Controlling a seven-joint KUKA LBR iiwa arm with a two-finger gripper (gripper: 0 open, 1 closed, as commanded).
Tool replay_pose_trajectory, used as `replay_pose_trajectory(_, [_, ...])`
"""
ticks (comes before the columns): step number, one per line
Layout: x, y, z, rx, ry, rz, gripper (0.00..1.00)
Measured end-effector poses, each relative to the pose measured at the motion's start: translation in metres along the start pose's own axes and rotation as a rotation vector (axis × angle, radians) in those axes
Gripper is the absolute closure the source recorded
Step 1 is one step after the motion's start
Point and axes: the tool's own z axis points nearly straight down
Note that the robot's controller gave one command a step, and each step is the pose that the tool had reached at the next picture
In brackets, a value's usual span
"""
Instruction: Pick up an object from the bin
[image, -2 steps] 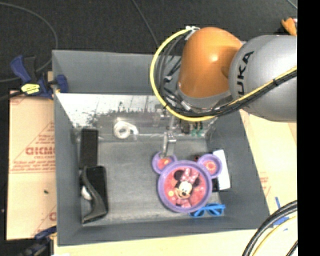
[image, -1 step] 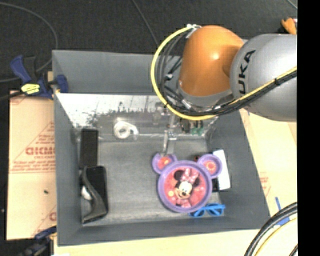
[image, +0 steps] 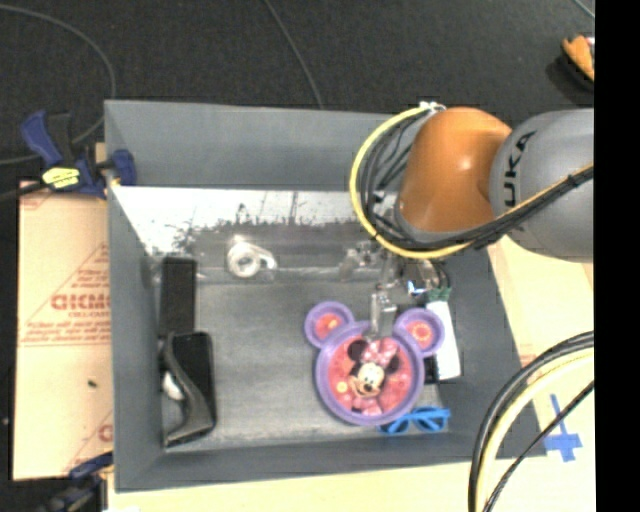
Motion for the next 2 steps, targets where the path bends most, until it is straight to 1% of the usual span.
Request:
replay_pose_trajectory(1, [-0.011,0.009,-0.004,0.0,-0.019,-0.042,0.0])
replay_pose_trajectory(2, [0.033,-0.065,0.024,0.002,-0.002,-0.054,0.0])
